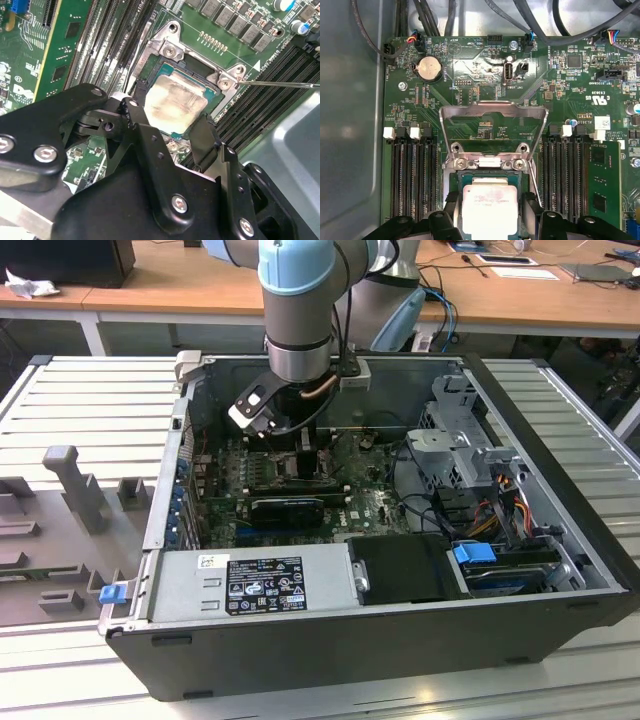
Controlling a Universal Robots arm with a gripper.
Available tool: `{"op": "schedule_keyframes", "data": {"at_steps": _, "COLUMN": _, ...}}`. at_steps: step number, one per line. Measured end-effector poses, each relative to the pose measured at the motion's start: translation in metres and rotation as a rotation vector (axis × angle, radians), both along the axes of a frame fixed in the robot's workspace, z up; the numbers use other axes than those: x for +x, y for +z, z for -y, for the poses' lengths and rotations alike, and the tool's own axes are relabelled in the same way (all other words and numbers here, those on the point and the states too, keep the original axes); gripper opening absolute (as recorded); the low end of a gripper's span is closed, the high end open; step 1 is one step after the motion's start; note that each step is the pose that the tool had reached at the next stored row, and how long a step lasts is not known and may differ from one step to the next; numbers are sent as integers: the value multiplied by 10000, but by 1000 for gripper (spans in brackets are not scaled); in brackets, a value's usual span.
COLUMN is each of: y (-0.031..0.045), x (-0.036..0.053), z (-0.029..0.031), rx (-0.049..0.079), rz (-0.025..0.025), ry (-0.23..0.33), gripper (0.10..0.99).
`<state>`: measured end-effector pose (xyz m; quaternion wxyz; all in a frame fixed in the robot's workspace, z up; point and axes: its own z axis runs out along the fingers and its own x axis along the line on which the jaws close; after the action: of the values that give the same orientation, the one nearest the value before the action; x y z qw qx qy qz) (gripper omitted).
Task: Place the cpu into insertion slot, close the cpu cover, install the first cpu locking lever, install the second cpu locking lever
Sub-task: 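Place the cpu into insertion slot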
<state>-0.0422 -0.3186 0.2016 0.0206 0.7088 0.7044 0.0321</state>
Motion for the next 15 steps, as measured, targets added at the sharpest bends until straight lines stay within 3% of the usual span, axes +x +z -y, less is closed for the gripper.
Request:
{"op": "schedule_keyframes", "data": {"at_steps": 6, "y": 89, "x": 0, "z": 0, "rx": 1, "rz": 0, "ry": -1, "gripper": 608}}
{"op": "schedule_keyframes", "data": {"at_steps": 9, "y": 129, "x": 0, "z": 0, "rx": 1, "rz": 1, "ry": 0, "gripper": 529}}
{"op": "schedule_keyframes", "data": {"at_steps": 13, "y": 149, "x": 0, "z": 0, "rx": 0, "rz": 1, "ry": 0, "gripper": 282}}
{"op": "schedule_keyframes", "data": {"at_steps": 14, "y": 159, "x": 0, "z": 0, "rx": 0, "rz": 0, "ry": 0, "gripper": 165}}
{"op": "schedule_keyframes", "data": {"at_steps": 15, "y": 167, "x": 0, "z": 0, "rx": -1, "rz": 0, "ry": 0, "gripper": 106}}
